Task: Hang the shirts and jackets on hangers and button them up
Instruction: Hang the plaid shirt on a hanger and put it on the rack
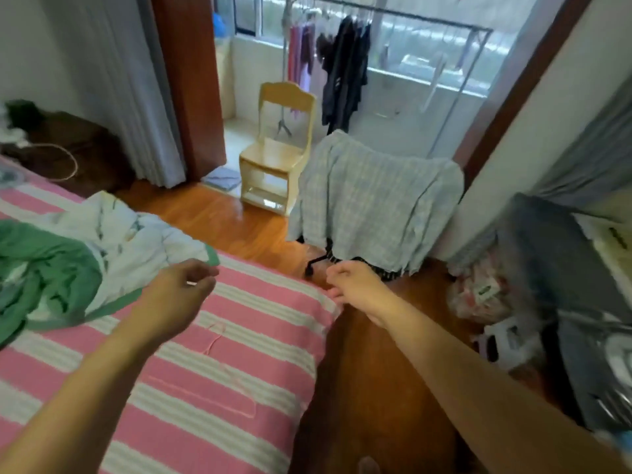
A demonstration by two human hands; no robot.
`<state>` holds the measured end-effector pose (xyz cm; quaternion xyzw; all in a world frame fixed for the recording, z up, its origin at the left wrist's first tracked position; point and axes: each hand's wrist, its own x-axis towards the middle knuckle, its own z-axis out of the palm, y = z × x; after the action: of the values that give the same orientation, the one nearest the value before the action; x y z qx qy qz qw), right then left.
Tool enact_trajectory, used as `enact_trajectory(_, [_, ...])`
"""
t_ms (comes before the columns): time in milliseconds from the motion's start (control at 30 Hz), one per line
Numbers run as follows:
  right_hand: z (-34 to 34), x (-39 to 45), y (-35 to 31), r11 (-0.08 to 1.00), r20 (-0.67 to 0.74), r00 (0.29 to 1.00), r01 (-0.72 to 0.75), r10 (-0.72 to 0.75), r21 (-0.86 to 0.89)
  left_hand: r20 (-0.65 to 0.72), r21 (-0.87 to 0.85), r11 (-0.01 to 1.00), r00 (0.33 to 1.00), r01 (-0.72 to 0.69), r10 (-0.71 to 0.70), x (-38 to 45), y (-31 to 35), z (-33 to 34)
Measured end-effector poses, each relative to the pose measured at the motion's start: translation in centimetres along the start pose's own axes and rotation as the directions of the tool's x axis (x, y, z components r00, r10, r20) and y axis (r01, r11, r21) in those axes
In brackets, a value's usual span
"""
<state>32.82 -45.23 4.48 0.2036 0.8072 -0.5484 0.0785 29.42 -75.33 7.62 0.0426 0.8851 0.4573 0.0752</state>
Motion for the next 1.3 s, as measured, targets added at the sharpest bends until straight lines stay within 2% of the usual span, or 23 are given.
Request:
enact_trajectory(100, [-9.0,0.9,-1.9,0.994,-0.037,0.993,0.111,-0.111,0.002,0.018,-0.058,0.979,0.98,-0.195,0.197,4.5,9.6,5.3])
enact_trajectory(200, [-19.3,2.6,-1.1,0.99,-0.115,0.984,0.13,-0.135,-0.049,0.083,-0.095,0.944,0.943,-0.315,0.323,7.8,17.8,12.2])
enact_trajectory(333, [-32.3,6.3,1.3,0.999,-0.262,0.965,0.038,-0.029,0.03,0.148,-0.137,0.931,0.922,-0.339,0.358,11.1,25.6,20.9])
enact_trajectory(433, [-38.5,10.4,2.4,0.994,-0.39,0.921,0.036,0.009,0.108,0.188,-0.123,0.943,0.926,-0.309,0.328,13.4,27.9,25.5])
enact_trajectory(500, [-40.5,13.3,3.2,0.991,-0.394,0.919,0.037,0.017,0.129,0.189,-0.103,0.954,0.936,-0.281,0.296,15.3,28.3,27.5])
enact_trajectory(667, [-42.4,21.1,5.7,0.99,-0.294,0.956,0.03,0.012,0.14,0.179,-0.069,0.979,0.963,-0.189,0.199,22.4,28.1,30.9])
enact_trajectory(800, [-45.6,27.5,6.6,0.995,-0.306,0.951,-0.011,0.042,0.102,0.142,-0.048,0.984,0.974,-0.173,0.178,30.0,27.2,33.6])
enact_trajectory(900, [-49.3,29.8,6.8,0.993,-0.342,0.935,-0.059,0.09,0.099,0.184,-0.004,0.989,0.972,-0.146,0.144,34.9,27.6,37.0])
enact_trajectory(1033, [-54.4,32.6,7.7,0.987,-0.401,0.903,-0.124,0.156,0.105,0.28,0.082,0.981,0.949,-0.173,0.144,41.6,30.8,42.0])
enact_trajectory(1167, [-56.9,39.5,8.6,0.979,-0.389,0.902,-0.145,0.19,0.141,0.244,0.242,0.89,0.912,-0.386,0.329,47.1,33.3,47.2])
enact_trajectory(1300, [-58.6,48.9,8.6,0.993,-0.331,0.936,-0.111,0.121,0.05,0.322,0.371,0.863,0.919,-0.344,0.228,49.3,31.2,52.1])
